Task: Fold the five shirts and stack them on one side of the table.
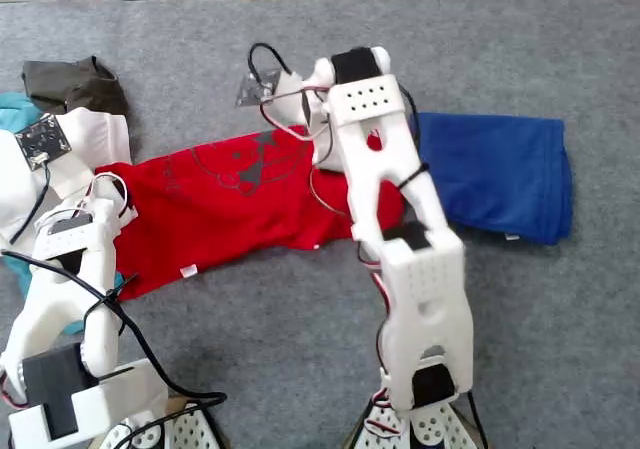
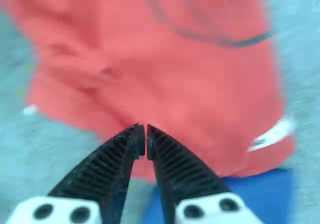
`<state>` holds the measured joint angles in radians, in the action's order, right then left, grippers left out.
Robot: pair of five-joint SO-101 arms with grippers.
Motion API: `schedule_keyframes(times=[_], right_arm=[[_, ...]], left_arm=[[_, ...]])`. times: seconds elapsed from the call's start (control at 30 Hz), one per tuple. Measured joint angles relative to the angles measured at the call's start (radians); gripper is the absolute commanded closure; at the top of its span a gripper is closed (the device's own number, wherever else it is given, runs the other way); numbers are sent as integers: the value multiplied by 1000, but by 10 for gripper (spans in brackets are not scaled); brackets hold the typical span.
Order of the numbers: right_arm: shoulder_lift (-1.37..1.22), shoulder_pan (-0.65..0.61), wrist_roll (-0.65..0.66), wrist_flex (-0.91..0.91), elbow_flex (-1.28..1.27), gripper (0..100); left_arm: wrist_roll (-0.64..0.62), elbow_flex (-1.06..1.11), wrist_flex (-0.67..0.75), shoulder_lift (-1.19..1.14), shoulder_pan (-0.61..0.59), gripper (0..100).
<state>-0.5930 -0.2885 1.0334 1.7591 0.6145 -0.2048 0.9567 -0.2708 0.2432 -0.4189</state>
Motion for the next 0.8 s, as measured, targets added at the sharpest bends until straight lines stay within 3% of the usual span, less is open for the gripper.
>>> schedule_keyframes(times=[0.2, 0.33, 0.53, 0.8], right_arm=[[382, -80, -11, -216, -654, 984], [446, -150, -61, -371, -904, 984], [411, -153, -114, -514, -891, 984], [261, -153, -115, -628, -647, 984]], left_arm=[[0, 0, 0, 0, 0, 910], [0, 0, 0, 0, 0, 909], [0, 0, 0, 0, 0, 908], [0, 0, 0, 0, 0, 907]])
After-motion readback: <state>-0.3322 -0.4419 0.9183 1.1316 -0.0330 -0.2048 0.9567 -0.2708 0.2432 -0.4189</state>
